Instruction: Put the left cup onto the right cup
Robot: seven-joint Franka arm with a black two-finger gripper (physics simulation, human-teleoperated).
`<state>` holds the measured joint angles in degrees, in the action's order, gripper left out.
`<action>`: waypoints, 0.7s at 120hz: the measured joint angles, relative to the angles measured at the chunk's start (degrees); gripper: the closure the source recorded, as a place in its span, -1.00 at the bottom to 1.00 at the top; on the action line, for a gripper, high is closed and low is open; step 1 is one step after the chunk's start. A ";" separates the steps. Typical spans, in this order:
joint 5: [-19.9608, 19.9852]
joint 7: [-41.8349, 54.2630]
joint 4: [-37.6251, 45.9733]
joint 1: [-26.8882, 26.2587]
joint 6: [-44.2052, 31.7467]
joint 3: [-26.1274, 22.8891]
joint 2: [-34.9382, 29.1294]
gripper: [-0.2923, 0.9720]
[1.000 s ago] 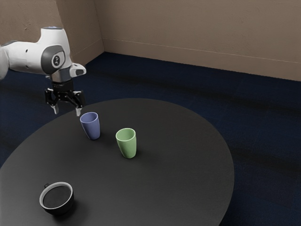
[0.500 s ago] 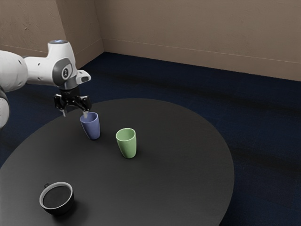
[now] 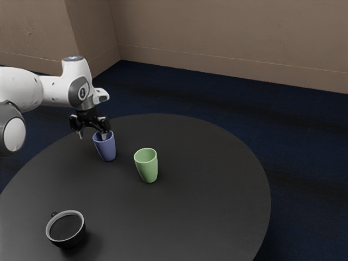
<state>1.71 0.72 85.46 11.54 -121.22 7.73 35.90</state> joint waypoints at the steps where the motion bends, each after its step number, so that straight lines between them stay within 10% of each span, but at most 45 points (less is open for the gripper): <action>1: 0.00 0.04 0.00 0.00 -0.07 0.00 0.01 -0.53; 36: -0.01 1.18 -0.01 -0.10 -1.29 0.00 -0.05 0.42; 84: -0.15 1.79 0.06 -0.58 -1.31 -1.51 -1.07 0.68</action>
<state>1.56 2.52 85.51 10.95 -122.53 6.22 34.83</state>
